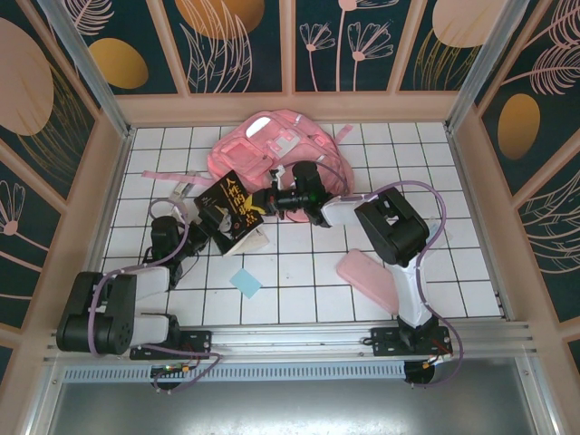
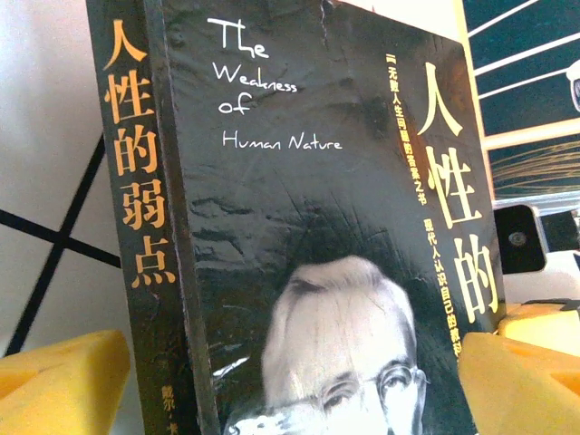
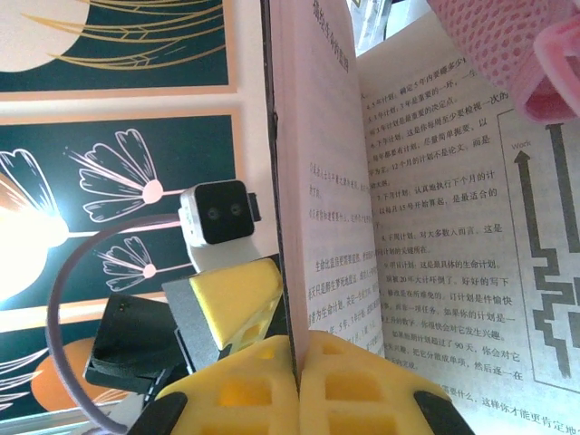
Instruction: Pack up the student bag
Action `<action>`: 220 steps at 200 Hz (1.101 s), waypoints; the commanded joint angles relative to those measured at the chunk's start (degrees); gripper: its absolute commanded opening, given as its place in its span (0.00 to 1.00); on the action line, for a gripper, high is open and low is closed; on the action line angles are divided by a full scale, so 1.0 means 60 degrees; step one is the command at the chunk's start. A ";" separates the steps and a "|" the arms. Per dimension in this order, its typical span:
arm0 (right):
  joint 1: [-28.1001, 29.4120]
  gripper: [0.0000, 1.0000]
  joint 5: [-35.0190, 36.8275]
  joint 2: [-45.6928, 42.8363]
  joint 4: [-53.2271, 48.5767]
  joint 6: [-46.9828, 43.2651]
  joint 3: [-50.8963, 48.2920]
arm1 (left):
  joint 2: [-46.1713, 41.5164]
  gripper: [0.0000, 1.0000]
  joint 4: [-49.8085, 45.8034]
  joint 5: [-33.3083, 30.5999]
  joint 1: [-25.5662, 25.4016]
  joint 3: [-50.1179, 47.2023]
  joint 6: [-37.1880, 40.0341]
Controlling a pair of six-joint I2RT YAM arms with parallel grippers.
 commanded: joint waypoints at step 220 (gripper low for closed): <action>0.0346 0.99 0.2121 -0.2316 -0.2192 -0.0597 -0.0323 | -0.2099 0.00 -0.0085 -0.5012 -0.0267 0.2588 -0.2231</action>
